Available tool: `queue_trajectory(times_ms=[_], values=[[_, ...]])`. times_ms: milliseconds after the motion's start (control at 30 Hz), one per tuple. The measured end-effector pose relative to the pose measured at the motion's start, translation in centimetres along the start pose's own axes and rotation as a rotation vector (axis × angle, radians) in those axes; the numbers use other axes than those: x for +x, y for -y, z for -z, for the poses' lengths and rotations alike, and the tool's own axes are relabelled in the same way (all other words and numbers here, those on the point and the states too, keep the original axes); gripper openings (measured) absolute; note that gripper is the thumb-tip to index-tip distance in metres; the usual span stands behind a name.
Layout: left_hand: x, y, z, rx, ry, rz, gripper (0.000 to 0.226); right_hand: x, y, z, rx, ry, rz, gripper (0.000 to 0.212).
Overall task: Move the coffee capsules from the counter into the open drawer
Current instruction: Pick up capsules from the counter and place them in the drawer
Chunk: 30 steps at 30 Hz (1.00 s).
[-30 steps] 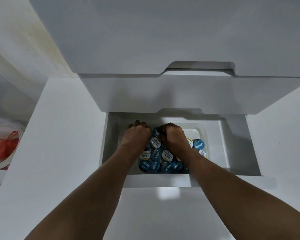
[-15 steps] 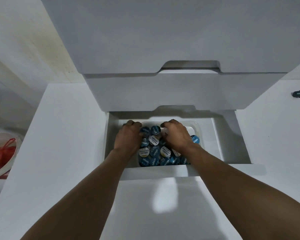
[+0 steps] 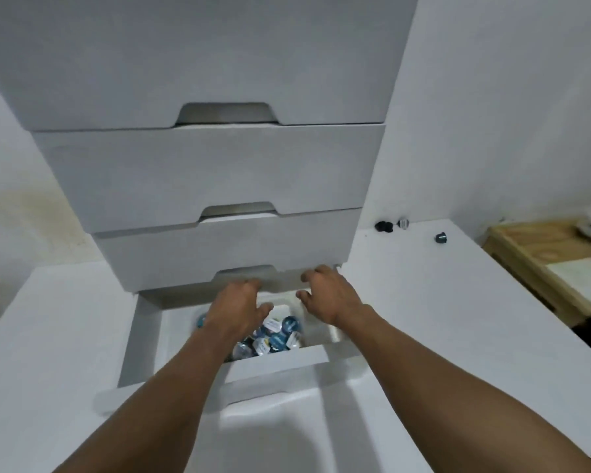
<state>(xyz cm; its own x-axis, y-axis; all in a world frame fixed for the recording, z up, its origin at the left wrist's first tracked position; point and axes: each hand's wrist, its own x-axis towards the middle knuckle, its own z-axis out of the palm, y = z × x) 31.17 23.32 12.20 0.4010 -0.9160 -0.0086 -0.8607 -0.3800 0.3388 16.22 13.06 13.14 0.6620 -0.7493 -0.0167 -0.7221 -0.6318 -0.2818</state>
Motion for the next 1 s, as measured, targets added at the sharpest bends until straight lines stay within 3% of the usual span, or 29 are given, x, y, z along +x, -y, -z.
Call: queue_trajectory(times_ms=[300, 433, 667, 1000], values=[[-1.0, -20.9, -2.6, -0.073, -0.193, -0.13, 0.045, -10.2, -18.3, 8.6, 0.051, -0.129, -0.149, 0.041], [-1.6, -28.0, -4.9, -0.099, -0.182, -0.153, 0.044, -14.0, -24.9, 11.3, 0.044, -0.138, -0.195, 0.043], [0.8, -34.7, -7.8, -0.063, -0.132, -0.154, 0.042, -13.7, -31.4, 12.9, 0.091, -0.157, -0.212, 0.042], [12.5, -34.8, -12.5, -0.073, -0.09, -0.064, 0.037, -2.9, -37.2, 10.1, 0.142, -0.062, -0.206, 0.04]])
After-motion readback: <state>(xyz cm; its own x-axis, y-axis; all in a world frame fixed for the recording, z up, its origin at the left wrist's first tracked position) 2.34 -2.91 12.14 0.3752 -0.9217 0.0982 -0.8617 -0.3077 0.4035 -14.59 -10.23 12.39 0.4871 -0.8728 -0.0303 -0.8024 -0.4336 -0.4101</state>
